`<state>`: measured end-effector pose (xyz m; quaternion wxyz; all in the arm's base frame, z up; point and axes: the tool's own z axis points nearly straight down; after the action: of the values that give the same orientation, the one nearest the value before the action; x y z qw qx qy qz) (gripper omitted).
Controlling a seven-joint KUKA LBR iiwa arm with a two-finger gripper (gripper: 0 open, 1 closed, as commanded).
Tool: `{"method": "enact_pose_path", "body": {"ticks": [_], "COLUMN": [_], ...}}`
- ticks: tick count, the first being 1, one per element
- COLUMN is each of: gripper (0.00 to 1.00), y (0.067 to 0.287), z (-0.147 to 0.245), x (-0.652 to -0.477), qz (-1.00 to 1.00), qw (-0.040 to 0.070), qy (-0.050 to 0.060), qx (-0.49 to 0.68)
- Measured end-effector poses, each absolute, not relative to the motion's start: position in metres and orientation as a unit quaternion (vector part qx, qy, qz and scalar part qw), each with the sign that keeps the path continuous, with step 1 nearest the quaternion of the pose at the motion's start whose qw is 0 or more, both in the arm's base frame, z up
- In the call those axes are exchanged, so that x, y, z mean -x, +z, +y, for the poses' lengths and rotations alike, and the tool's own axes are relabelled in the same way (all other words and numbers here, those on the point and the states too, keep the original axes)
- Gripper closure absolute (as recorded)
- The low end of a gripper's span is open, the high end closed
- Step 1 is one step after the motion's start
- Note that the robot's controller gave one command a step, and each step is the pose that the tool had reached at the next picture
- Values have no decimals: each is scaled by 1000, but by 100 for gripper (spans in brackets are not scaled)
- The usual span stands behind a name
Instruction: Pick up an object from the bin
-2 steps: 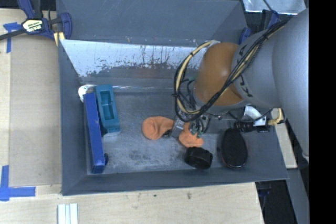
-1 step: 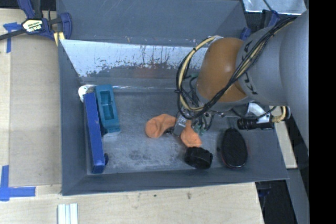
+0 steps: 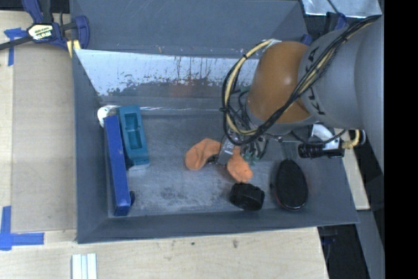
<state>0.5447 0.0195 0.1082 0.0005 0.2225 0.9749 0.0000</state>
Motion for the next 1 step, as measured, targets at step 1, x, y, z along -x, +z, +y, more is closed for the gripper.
{"method": "enact_pose_path", "body": {"ticks": [1], "gripper": [100], "y": [123], "z": [19], "x": [-545], "qz": [975], "qw": [1], "qy": [0], "qx": [-222]}}
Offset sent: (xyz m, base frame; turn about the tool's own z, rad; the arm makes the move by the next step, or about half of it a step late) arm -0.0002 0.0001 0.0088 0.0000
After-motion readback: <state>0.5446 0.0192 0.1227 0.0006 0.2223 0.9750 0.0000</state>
